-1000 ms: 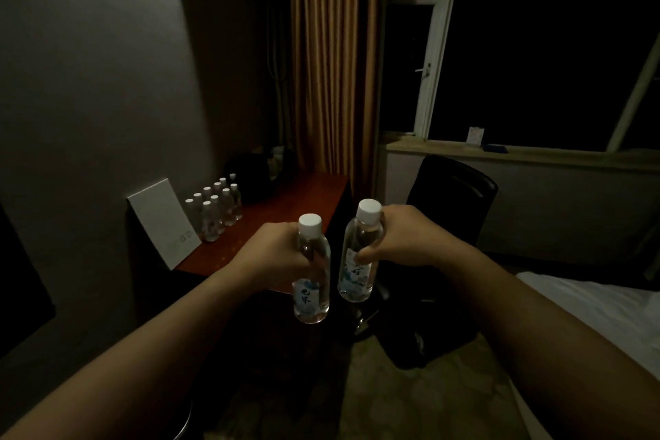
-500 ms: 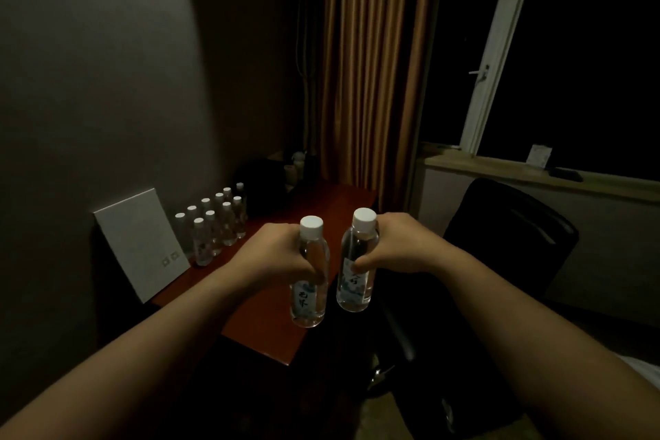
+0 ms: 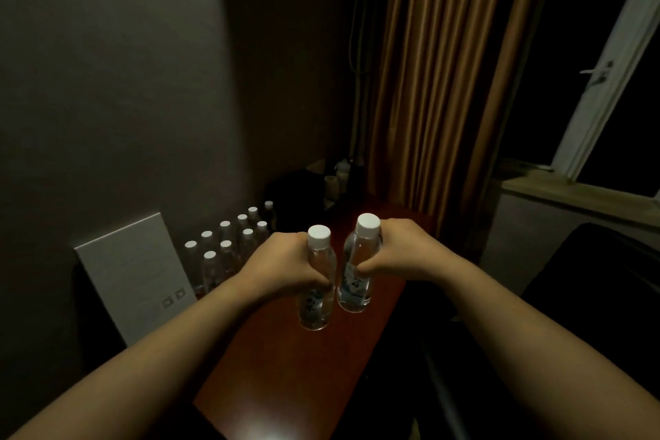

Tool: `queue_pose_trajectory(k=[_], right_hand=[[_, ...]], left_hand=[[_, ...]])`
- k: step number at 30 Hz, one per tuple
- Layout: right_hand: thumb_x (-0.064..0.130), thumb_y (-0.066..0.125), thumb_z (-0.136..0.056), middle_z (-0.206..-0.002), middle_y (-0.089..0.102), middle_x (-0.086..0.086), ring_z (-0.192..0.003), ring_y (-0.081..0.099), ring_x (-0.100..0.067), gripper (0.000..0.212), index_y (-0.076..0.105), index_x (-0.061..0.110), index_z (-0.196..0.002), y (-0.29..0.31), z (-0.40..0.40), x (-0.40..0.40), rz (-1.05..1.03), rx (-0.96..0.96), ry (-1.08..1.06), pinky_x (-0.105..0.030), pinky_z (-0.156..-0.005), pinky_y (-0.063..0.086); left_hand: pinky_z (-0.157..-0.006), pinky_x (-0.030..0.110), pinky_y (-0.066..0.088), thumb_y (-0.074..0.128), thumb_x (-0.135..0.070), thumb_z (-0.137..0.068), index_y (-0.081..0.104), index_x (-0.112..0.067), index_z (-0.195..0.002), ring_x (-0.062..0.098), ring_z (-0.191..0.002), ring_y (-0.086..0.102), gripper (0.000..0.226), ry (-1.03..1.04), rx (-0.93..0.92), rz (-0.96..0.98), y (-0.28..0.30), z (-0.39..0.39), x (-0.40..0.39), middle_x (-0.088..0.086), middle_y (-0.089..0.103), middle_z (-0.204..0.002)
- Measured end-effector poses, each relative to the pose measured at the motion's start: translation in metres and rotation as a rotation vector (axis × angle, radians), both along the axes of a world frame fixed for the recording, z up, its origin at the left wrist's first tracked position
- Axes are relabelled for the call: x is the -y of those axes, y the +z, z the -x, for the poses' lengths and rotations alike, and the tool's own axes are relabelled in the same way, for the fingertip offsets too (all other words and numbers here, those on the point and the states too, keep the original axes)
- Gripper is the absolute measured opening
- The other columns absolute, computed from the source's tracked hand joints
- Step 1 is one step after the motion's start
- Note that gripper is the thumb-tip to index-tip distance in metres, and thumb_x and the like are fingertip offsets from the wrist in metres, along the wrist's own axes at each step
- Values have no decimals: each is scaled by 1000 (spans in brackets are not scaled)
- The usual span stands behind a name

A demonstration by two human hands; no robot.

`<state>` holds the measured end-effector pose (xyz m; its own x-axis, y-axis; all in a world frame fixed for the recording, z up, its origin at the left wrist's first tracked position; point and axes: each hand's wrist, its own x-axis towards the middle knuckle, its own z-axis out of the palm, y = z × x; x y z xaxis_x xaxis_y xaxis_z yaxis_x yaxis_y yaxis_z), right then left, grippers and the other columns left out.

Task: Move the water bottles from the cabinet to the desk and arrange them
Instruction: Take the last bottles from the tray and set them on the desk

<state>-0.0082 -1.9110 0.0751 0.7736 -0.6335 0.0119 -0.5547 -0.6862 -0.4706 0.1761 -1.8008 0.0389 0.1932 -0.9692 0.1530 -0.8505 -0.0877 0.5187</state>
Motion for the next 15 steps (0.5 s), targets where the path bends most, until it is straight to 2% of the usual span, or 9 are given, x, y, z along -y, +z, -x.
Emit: queue_pose_trajectory(k=[3,9,13,15], right_hand=[[35,81,-64,-94,71,9,-87,66,-5,37,69,30,-98,-12,-35,40,0,-19,38,-38,-80,60],[31,85,-66,-95,66,10,-86,64,-3,40,64,29,-100,-45,-103,124,-48,-38,124,-21,-70,53],[32,84,-68,-95,63,10,-86,61,-5,38,61,28,-97,-66,-152,189,-36,-59,200,-19,-66,46],[30,84,-69,-95,63,9,-86,61,-6,36,60,27,-97,-73,-174,221,-40,-67,238,-19,-65,44]], left_hand=[[-73,33,59,82,-43,-62,63,-30,-86,1,-78,63,33,97,-22,-10,-13,-24,30,-12,68,-81],[-63,29,53,78,-48,-60,59,-29,-85,6,-75,61,37,297,-11,-44,-39,-68,93,-9,64,-77],[-60,28,49,77,-51,-57,59,-28,-89,9,-77,60,44,439,-6,-67,-58,-103,145,-10,61,-78],[-64,31,52,76,-53,-57,59,-27,-92,13,-81,61,47,514,-19,-73,-69,-120,171,-10,61,-82]])
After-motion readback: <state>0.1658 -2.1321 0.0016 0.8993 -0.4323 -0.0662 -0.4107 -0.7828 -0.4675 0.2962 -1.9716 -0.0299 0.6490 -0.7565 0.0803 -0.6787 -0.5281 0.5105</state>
